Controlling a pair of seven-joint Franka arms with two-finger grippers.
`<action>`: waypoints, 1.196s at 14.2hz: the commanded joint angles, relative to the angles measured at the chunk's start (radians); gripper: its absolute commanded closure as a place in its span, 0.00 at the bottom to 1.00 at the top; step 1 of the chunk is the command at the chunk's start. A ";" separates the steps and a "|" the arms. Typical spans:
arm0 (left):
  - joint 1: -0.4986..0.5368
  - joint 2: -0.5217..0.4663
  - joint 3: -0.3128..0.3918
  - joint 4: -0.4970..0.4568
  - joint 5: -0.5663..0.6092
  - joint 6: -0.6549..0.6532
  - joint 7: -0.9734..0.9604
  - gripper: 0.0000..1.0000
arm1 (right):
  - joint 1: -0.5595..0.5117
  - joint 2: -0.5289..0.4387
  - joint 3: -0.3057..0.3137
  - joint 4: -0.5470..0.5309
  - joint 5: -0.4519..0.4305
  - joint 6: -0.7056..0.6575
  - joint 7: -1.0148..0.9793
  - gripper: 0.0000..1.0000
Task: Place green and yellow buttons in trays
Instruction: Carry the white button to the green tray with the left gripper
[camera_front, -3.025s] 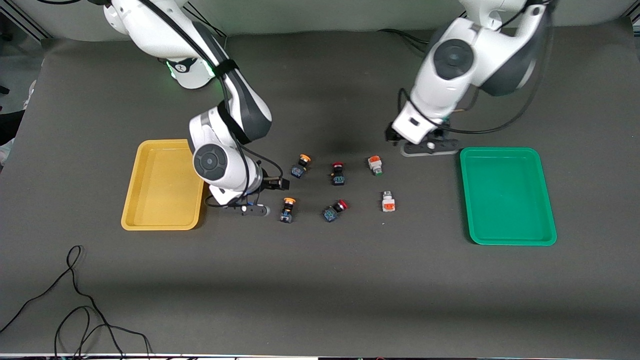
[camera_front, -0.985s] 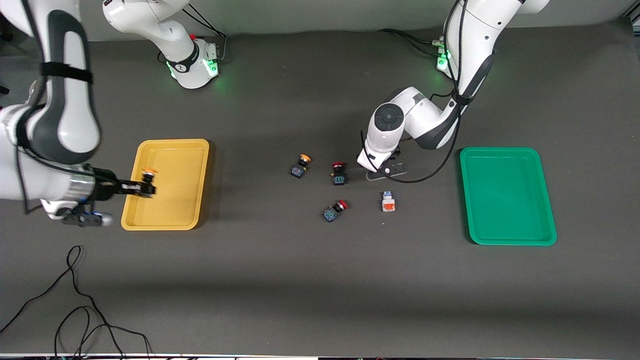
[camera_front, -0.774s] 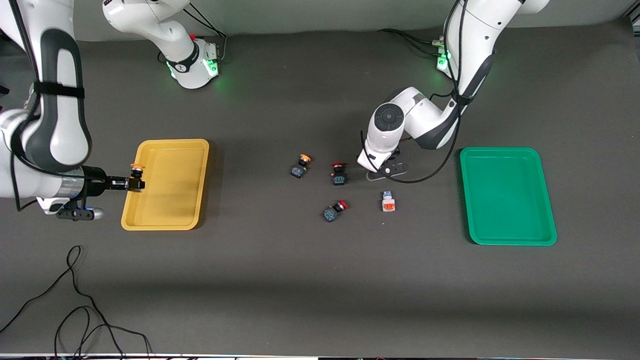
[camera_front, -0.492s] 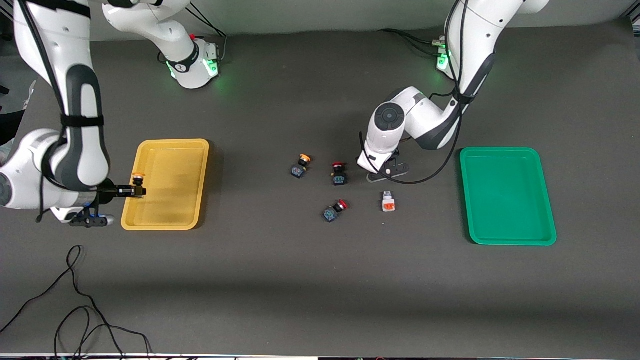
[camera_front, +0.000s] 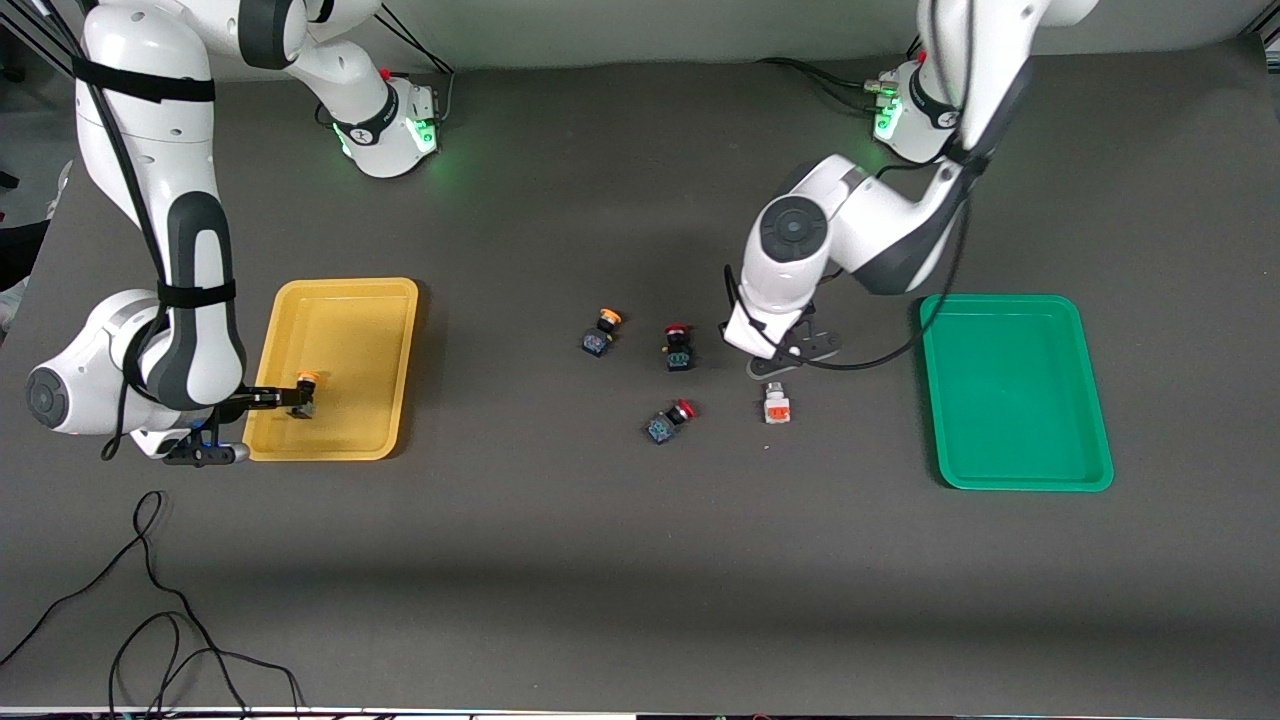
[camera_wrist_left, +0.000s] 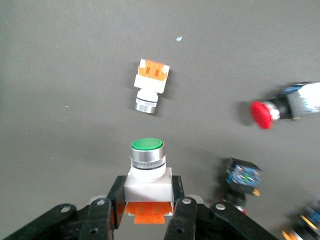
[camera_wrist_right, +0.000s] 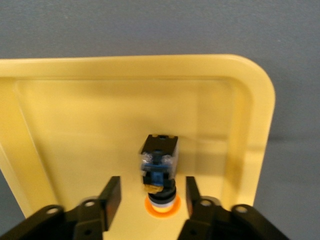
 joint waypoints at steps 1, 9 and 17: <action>0.103 -0.029 -0.008 0.123 -0.076 -0.198 0.173 0.73 | 0.021 -0.036 -0.009 0.017 0.026 -0.052 -0.006 0.00; 0.506 -0.101 0.000 0.094 -0.045 -0.355 0.728 0.73 | 0.450 -0.195 -0.009 0.035 -0.022 -0.119 0.657 0.00; 0.642 0.006 0.019 -0.248 0.148 0.249 0.847 0.73 | 0.803 -0.116 -0.001 0.032 0.018 -0.035 1.221 0.00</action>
